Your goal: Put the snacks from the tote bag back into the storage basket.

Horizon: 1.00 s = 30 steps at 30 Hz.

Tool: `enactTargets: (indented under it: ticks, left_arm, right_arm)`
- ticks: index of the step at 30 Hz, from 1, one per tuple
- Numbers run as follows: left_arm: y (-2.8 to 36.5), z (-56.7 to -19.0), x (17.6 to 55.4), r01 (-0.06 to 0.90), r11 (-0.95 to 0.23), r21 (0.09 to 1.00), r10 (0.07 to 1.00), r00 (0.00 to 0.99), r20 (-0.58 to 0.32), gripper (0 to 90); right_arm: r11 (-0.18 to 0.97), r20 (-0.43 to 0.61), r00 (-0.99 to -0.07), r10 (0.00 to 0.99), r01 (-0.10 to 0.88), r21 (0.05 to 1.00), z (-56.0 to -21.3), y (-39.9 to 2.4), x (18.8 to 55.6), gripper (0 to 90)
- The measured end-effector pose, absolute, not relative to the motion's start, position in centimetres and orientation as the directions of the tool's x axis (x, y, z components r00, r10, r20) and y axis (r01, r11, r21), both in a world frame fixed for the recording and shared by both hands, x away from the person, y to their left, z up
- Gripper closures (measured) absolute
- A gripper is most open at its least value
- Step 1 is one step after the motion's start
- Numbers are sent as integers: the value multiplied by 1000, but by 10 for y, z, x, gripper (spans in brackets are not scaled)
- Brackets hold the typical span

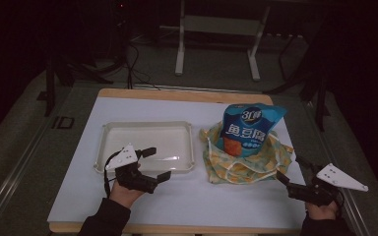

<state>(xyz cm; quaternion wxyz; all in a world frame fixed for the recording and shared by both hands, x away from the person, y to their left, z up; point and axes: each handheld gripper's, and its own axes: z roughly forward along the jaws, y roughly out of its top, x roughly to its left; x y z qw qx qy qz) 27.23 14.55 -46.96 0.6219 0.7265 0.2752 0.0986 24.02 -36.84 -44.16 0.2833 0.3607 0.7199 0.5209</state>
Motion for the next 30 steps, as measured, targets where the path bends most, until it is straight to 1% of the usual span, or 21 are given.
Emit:
enactTargets:
  ticks: [7, 13, 14, 16, 17, 20, 21, 22, 24, 25, 27, 29, 30]
  left_arm:
    - [127, -463, 288, 269, -92, 959, 495, 848, -190, 4]
    - [111, -457, 301, 252, -113, 961, 458, 872, -175, 5]
    - [109, -456, 304, 254, -117, 960, 451, 875, -177, 5]
    - [103, -453, 309, 246, -127, 961, 436, 884, -168, 24]
    - [97, -451, 313, 237, -132, 962, 426, 890, -161, 24]
    - [89, -447, 318, 225, -140, 964, 422, 895, -148, 25]
    - [86, -446, 321, 218, -141, 966, 416, 898, -142, 51]
    - [83, -445, 323, 214, -145, 966, 414, 900, -137, 51]
    - [75, -442, 329, 207, -163, 965, 409, 904, -125, 53]
    - [70, -441, 333, 205, -166, 965, 404, 906, -123, 53]
    - [63, -439, 338, 204, -168, 964, 401, 908, -122, 61]
    - [55, -437, 345, 205, -179, 962, 389, 913, -122, 91]
    - [51, -437, 347, 204, -188, 961, 383, 916, -120, 91]
  right_arm:
    - [205, -31, -608, 793, 219, 954, -435, -359, 254, 110]
    - [217, -31, -657, 753, 205, 954, -429, -355, 267, 112]
    - [216, -16, -681, 732, 209, 954, -428, -354, 271, 134]
    - [219, -17, -690, 724, 206, 954, -428, -354, 273, 136]
    - [220, -12, -717, 697, 198, 955, -427, -353, 278, 148]
    - [227, -23, -723, 690, 186, 956, -427, -352, 281, 154]
    - [247, -33, -722, 691, 192, 950, -426, -351, 286, 159]
    - [247, -33, -722, 691, 192, 950, -426, -351, 286, 159]
    - [253, -37, -723, 690, 193, 948, -426, -350, 292, 194]
    - [253, -37, -723, 690, 193, 948, -426, -350, 292, 194]
    - [235, -13, -727, 686, 204, 950, -425, -352, 298, 244]
    - [236, -11, -725, 689, 210, 949, -426, -353, 303, 254]
    - [236, -11, -725, 689, 210, 949, -426, -353, 303, 254]
